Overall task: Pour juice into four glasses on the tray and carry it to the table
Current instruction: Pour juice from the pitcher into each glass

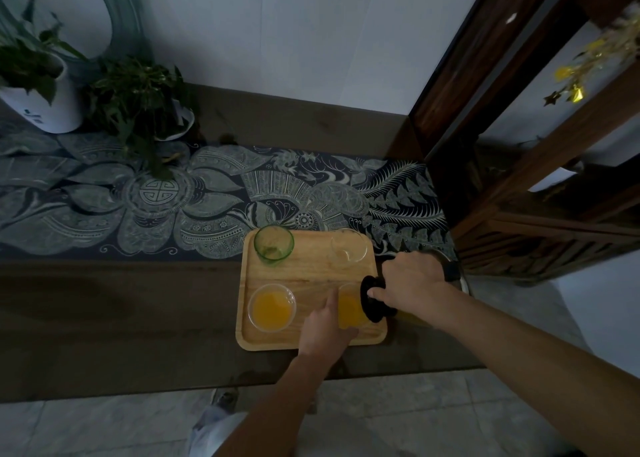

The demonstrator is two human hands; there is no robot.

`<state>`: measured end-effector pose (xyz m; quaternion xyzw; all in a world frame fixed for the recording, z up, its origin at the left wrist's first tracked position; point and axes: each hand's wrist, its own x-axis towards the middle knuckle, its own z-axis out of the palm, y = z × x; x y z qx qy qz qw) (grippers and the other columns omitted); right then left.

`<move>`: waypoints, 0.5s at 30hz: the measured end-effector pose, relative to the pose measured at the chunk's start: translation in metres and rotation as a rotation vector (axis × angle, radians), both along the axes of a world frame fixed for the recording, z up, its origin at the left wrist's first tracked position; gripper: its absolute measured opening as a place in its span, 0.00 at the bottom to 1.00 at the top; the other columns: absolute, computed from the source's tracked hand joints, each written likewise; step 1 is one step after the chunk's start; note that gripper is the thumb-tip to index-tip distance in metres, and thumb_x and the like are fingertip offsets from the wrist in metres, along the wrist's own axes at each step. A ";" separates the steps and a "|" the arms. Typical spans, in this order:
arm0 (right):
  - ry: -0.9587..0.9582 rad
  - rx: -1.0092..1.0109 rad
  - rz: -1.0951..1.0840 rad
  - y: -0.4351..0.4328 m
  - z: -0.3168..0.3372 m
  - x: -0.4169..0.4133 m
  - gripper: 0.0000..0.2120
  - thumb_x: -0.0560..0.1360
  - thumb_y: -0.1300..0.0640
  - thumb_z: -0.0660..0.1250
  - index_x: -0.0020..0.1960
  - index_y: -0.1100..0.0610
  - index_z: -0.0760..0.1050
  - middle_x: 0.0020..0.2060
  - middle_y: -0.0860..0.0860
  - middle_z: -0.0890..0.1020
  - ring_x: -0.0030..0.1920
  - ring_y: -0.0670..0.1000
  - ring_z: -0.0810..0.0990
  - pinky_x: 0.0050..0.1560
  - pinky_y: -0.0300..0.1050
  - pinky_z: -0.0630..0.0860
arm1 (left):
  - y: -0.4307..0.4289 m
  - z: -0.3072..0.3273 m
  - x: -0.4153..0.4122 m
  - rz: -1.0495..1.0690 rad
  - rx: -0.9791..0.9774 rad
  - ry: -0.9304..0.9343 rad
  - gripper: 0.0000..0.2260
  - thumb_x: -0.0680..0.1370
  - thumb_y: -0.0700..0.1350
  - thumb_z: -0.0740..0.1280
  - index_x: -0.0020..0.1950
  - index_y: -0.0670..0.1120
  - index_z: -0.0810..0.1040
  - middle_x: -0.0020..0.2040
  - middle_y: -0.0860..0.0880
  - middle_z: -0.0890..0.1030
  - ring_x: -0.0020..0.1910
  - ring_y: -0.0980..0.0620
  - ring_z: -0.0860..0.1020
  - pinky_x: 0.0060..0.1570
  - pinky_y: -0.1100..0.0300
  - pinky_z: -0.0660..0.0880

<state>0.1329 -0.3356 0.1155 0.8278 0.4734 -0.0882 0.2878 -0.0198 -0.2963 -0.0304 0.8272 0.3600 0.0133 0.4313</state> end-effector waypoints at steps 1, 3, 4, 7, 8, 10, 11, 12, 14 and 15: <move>0.007 0.010 0.000 0.000 -0.001 0.001 0.26 0.75 0.30 0.61 0.51 0.52 0.78 0.32 0.49 0.66 0.48 0.55 0.80 0.36 0.47 0.68 | 0.000 0.000 0.000 -0.001 -0.002 0.001 0.44 0.73 0.55 0.75 0.81 0.52 0.53 0.63 0.45 0.81 0.56 0.44 0.82 0.50 0.53 0.79; 0.020 0.032 0.000 -0.001 -0.001 0.002 0.25 0.74 0.30 0.62 0.52 0.51 0.78 0.32 0.48 0.65 0.48 0.56 0.81 0.37 0.48 0.68 | 0.001 0.000 0.000 -0.003 -0.006 0.004 0.43 0.73 0.55 0.75 0.81 0.51 0.54 0.64 0.45 0.81 0.57 0.43 0.81 0.51 0.53 0.78; 0.021 0.039 -0.002 -0.002 -0.002 0.003 0.25 0.74 0.29 0.62 0.51 0.51 0.78 0.32 0.48 0.64 0.47 0.55 0.80 0.37 0.48 0.67 | 0.001 0.000 0.000 -0.007 -0.005 0.005 0.43 0.73 0.55 0.75 0.81 0.51 0.54 0.65 0.44 0.80 0.57 0.43 0.81 0.51 0.52 0.78; 0.026 0.072 -0.020 -0.004 -0.001 0.004 0.25 0.73 0.28 0.61 0.50 0.50 0.79 0.31 0.47 0.63 0.44 0.55 0.78 0.37 0.48 0.67 | 0.000 0.001 0.000 -0.017 0.002 -0.007 0.43 0.73 0.54 0.75 0.80 0.50 0.55 0.65 0.45 0.79 0.58 0.43 0.81 0.51 0.51 0.78; 0.030 0.087 -0.026 -0.004 -0.001 0.005 0.26 0.73 0.28 0.61 0.50 0.50 0.79 0.31 0.47 0.63 0.46 0.56 0.80 0.38 0.48 0.67 | 0.000 0.002 0.000 -0.016 0.003 -0.011 0.42 0.73 0.54 0.75 0.80 0.50 0.55 0.65 0.45 0.79 0.57 0.43 0.81 0.50 0.52 0.78; 0.037 0.099 -0.036 -0.003 -0.001 0.005 0.27 0.73 0.28 0.61 0.51 0.50 0.79 0.32 0.47 0.63 0.49 0.56 0.81 0.39 0.48 0.67 | -0.001 0.003 0.000 -0.015 0.002 -0.010 0.42 0.73 0.54 0.75 0.79 0.50 0.55 0.65 0.45 0.79 0.56 0.43 0.81 0.49 0.53 0.77; 0.035 0.090 -0.040 -0.002 -0.001 0.004 0.27 0.73 0.28 0.60 0.51 0.51 0.79 0.32 0.47 0.64 0.49 0.56 0.81 0.38 0.48 0.68 | -0.001 0.003 0.001 -0.015 0.000 -0.006 0.42 0.73 0.54 0.75 0.80 0.50 0.55 0.66 0.45 0.78 0.57 0.43 0.81 0.48 0.53 0.76; 0.029 0.077 -0.041 -0.001 -0.001 0.002 0.27 0.74 0.28 0.60 0.52 0.51 0.79 0.33 0.48 0.65 0.48 0.56 0.81 0.38 0.48 0.68 | -0.001 0.003 0.001 -0.017 -0.004 -0.001 0.42 0.73 0.55 0.74 0.80 0.50 0.54 0.66 0.45 0.78 0.57 0.43 0.81 0.48 0.54 0.75; 0.010 0.057 -0.033 0.001 0.000 -0.002 0.27 0.75 0.29 0.60 0.53 0.51 0.79 0.35 0.49 0.71 0.47 0.56 0.80 0.38 0.48 0.69 | -0.002 0.002 0.001 -0.018 -0.009 0.003 0.42 0.74 0.55 0.74 0.80 0.49 0.54 0.66 0.44 0.78 0.58 0.43 0.81 0.49 0.53 0.76; 0.002 0.051 -0.031 0.001 0.000 -0.004 0.26 0.75 0.30 0.60 0.53 0.52 0.79 0.38 0.51 0.75 0.47 0.56 0.80 0.38 0.49 0.69 | -0.002 0.002 0.001 -0.016 -0.010 0.002 0.42 0.74 0.54 0.74 0.80 0.49 0.54 0.66 0.44 0.79 0.57 0.43 0.81 0.50 0.53 0.76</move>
